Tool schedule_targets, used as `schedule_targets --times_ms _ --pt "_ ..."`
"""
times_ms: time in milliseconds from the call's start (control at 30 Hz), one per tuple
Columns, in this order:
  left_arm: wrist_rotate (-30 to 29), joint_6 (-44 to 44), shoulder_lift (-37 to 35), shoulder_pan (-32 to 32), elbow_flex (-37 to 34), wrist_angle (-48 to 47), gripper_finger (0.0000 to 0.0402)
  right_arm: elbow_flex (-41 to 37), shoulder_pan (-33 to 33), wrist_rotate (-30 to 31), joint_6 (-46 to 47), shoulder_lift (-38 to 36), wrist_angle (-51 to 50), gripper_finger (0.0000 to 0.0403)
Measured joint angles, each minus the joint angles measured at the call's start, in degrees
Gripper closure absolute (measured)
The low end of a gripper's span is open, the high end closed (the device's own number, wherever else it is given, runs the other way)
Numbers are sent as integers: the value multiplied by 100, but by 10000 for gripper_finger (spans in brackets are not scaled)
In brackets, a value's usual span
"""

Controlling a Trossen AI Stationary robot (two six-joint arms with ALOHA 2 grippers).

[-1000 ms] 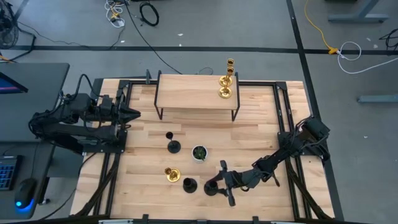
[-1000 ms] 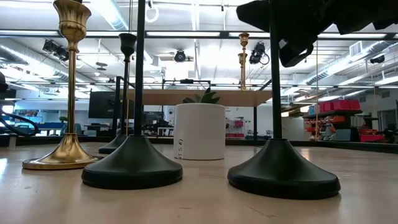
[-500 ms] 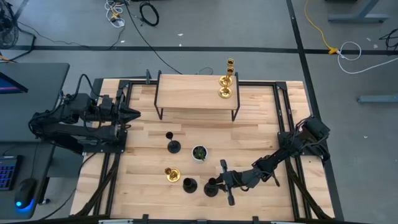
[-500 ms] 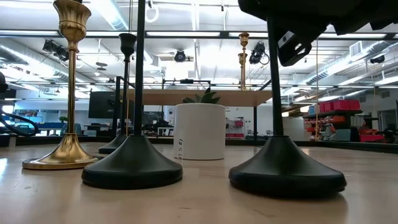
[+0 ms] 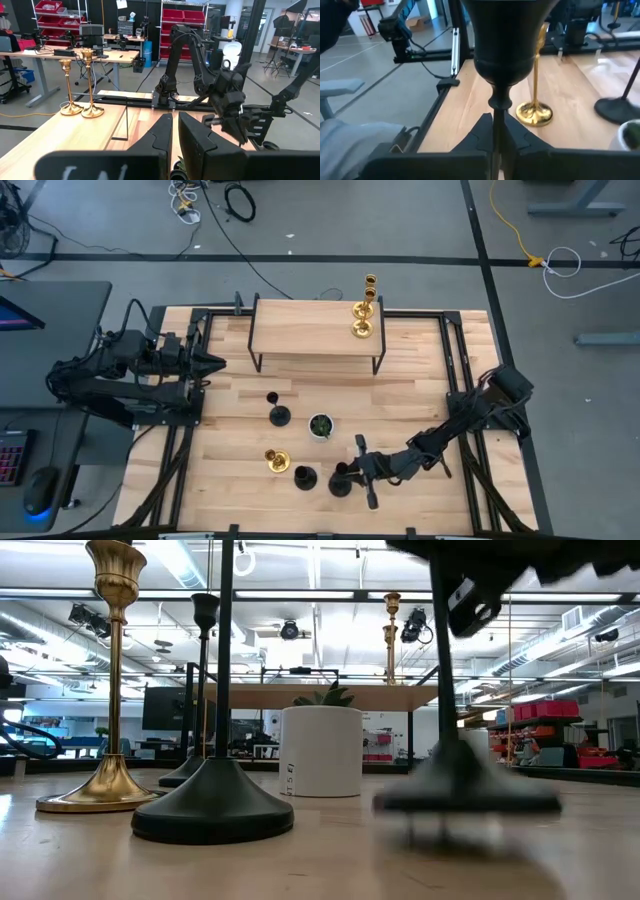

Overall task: Pick & Place candle stick holders
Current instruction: Put the right black candle holder on the shelf

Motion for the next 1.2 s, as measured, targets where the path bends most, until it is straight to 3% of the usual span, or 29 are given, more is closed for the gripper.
schedule_targets --times_ms 267,467,600,867,1200 --pt "0 7 2 0 0 50 367 -3 -534 27 -288 -1161 -608 399" --pt "-2 3 2 0 2 231 367 8 -1324 -460 -576 -2207 -1094 399" --pt "-2 2 2 0 2 234 367 459 -1839 -759 -616 -2679 -2136 399" --pt "-2 2 2 0 2 237 367 2393 -2598 -1218 -1117 -2465 -4075 399" --pt "-688 12 520 0 0 303 367 3947 -3373 -2018 -1177 -1425 -4833 399"
